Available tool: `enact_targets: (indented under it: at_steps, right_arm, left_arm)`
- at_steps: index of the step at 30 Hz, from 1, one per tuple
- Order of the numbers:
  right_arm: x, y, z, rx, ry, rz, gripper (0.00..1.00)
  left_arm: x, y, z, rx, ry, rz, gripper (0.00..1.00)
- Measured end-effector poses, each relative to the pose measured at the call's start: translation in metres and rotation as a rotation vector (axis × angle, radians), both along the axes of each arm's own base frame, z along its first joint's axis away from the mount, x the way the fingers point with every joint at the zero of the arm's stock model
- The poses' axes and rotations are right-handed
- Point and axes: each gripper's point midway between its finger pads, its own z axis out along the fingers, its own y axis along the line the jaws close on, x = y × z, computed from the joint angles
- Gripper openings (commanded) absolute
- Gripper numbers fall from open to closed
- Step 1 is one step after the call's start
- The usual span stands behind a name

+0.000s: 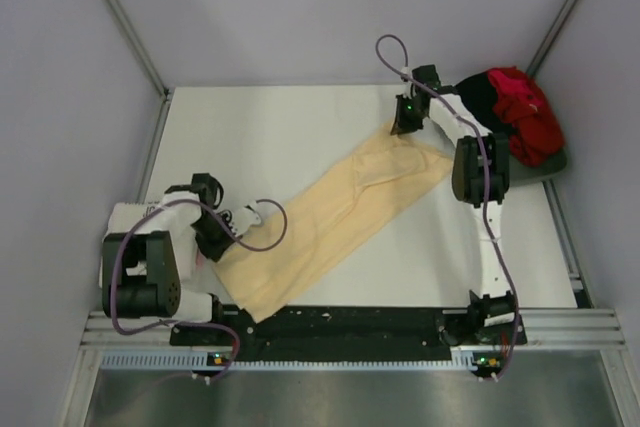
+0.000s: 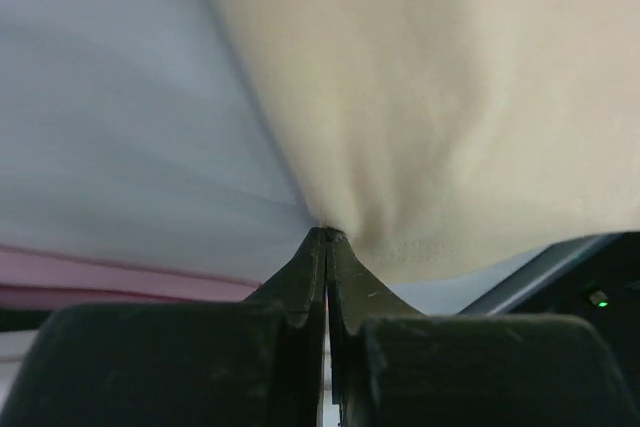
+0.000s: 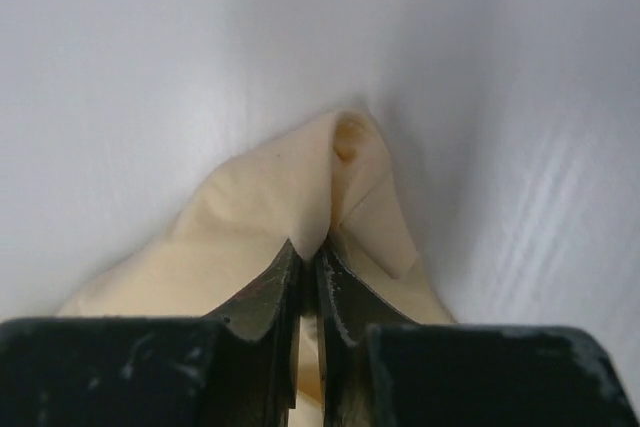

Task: Fold and stack the t-shirts
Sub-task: Rotate the tshirt 90 degrees

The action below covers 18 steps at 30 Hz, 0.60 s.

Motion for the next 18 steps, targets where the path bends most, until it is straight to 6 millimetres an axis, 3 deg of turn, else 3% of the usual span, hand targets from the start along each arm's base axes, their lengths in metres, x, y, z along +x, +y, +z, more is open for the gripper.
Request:
enact_targets:
  at_steps: [4,8,10,13,16,18]
  right_arm:
    - [0.046,0.041,0.007,0.160,-0.060,-0.012,0.42]
    - [0.060,0.058,0.015,0.244,-0.084,-0.027,0.59]
    - [0.062,0.056,0.020,0.236,-0.102,-0.035,0.68]
    - [0.055,0.044,0.034,0.176,-0.123,-0.056,0.72]
    - [0.040,0.023,0.071,0.097,-0.173,-0.097,0.71]
    - [0.021,0.005,0.104,0.040,-0.218,-0.141,0.62]
  left_arm:
    - [-0.030,-0.021,0.000,-0.019,0.038,-0.122,0.04]
    - [-0.050,-0.036,0.006,-0.073,0.076,-0.184,0.27]
    - [-0.055,-0.038,0.011,-0.086,0.072,-0.186,0.30]
    - [-0.056,-0.035,0.019,-0.083,0.081,-0.163,0.35]
    - [-0.041,-0.027,0.029,-0.059,0.041,-0.113,0.41]
    - [-0.026,-0.021,0.038,-0.046,0.006,-0.064,0.41]
